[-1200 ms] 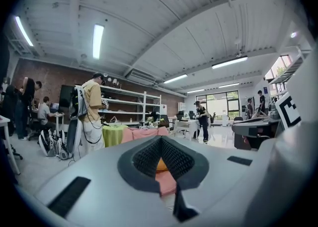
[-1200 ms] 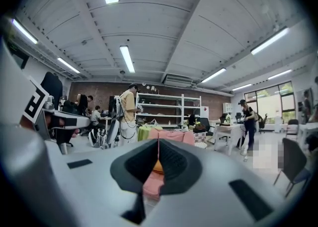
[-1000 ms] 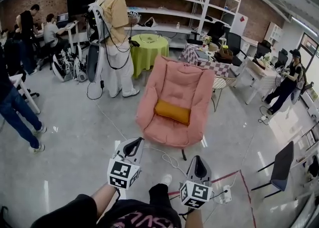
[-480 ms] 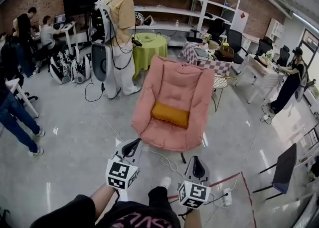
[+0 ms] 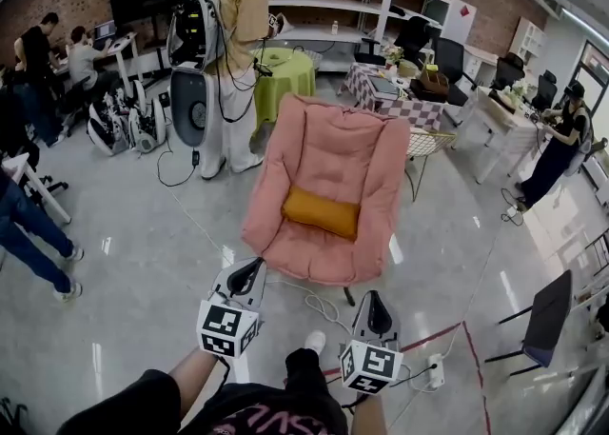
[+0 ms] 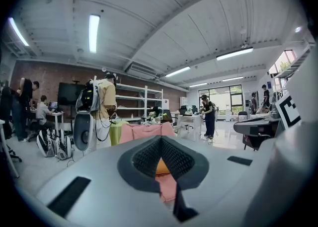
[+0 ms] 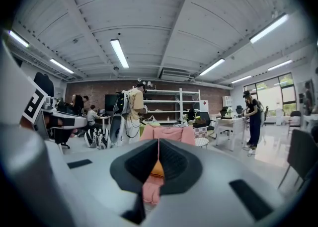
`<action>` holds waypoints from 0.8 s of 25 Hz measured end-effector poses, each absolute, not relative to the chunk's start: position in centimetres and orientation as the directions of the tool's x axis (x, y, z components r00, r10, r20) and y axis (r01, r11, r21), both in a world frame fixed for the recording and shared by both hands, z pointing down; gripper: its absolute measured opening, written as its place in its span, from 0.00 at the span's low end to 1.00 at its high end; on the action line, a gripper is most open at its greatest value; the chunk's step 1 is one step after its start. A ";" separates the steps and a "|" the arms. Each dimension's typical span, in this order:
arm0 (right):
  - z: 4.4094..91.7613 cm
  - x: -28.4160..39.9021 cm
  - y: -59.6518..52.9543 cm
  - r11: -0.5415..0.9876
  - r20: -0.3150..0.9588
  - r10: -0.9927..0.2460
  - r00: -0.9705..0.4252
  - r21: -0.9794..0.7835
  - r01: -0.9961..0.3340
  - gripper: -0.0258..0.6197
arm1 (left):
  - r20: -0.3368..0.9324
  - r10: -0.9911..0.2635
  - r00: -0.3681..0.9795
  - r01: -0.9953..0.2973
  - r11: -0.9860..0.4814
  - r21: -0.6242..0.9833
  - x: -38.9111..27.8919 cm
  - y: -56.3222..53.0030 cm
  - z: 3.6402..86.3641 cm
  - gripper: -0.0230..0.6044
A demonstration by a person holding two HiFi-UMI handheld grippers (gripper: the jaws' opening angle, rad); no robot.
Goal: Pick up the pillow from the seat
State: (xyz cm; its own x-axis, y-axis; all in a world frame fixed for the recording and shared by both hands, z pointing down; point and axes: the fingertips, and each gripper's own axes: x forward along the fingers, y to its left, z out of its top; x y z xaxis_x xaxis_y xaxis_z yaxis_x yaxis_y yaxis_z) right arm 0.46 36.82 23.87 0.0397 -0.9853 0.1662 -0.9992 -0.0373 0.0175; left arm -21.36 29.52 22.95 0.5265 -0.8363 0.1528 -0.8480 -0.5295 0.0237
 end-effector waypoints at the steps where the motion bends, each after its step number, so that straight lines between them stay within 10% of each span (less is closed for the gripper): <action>1: 23.8 0.5 36.3 -0.038 0.171 -0.984 0.040 0.017 -0.999 0.07 | 0.158 -0.836 0.526 -0.848 -0.529 0.024 -21.3 29.0 22.9 0.05; 20: 29.3 5.8 23.9 -0.016 0.272 -0.962 0.000 -0.057 -0.998 0.07 | 0.264 -0.830 0.492 -0.864 -0.503 0.029 -16.2 17.6 27.8 0.05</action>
